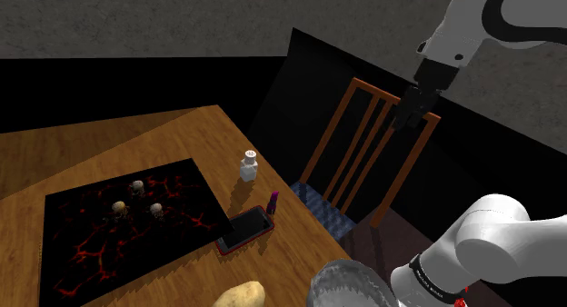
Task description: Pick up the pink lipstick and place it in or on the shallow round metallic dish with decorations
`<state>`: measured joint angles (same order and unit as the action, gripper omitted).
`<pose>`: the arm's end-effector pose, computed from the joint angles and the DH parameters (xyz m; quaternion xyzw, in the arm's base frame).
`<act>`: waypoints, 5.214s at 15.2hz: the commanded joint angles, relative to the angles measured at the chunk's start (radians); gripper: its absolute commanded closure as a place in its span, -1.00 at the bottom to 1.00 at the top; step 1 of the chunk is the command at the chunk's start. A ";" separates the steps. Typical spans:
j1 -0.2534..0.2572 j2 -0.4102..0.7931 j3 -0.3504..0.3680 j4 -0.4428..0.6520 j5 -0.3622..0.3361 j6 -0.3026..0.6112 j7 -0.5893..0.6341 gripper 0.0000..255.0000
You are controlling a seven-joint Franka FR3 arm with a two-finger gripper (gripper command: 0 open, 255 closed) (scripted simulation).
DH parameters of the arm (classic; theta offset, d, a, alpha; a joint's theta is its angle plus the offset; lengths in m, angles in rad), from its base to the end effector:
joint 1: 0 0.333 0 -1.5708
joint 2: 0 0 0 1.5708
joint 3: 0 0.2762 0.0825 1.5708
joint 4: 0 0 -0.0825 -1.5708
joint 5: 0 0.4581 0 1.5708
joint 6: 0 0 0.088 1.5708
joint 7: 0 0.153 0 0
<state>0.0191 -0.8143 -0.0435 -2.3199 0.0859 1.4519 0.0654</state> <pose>0.3873 0.0033 0.5380 -0.9974 0.0336 0.0286 0.0578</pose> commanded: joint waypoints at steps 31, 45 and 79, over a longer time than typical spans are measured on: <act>0.192 0.658 0.507 0.059 0.000 0.649 0.285 -1.00; 0.192 0.694 0.514 0.015 -0.014 0.727 0.297 1.00; 0.209 0.521 0.491 0.171 0.050 0.410 0.278 1.00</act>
<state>0.2208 -0.2631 0.4467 -2.1262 0.1221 1.8675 0.3415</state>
